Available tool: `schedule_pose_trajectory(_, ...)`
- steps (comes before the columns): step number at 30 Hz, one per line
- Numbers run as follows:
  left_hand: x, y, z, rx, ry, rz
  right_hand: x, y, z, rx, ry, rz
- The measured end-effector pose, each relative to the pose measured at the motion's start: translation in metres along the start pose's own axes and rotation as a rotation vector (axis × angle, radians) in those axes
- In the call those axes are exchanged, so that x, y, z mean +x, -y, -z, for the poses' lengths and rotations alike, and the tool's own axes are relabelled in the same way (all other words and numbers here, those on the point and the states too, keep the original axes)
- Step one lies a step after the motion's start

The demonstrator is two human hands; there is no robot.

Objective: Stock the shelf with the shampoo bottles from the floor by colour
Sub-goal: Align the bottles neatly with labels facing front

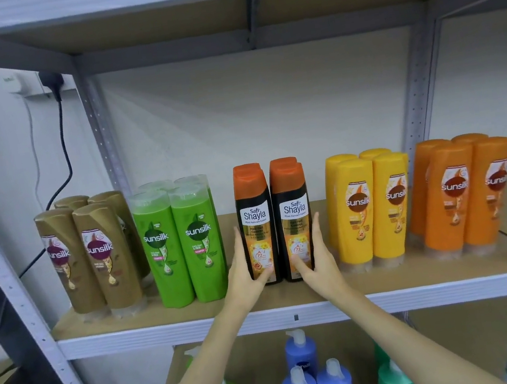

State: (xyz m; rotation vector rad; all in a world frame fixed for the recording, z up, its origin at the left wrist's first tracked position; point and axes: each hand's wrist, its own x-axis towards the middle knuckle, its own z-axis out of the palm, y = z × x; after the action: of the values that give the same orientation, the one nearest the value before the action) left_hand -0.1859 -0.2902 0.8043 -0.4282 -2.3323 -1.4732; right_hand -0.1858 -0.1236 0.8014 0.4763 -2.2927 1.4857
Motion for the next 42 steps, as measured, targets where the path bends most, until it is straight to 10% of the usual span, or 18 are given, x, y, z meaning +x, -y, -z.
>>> schedule_pose_trajectory(9, -0.040, -0.014, 0.049, 0.161, -0.258, -0.250, -0.002, 0.037, -0.024, -0.303, -0.387, 0.381)
schedule_pose_trajectory(15, -0.048, -0.006, 0.103, 0.261, -0.558, -0.274, -0.003, 0.077, -0.080, -0.194, -0.169, 0.487)
schedule_pose_trajectory(22, -0.040, 0.031, 0.140, 0.184, -0.287, -0.021, 0.007, 0.079, -0.130, -0.092, 0.098, 0.163)
schedule_pose_trajectory(42, -0.033, 0.053, 0.148, 0.048, -0.149, 0.008, -0.001, 0.084, -0.171, -0.089, -0.056, -0.013)
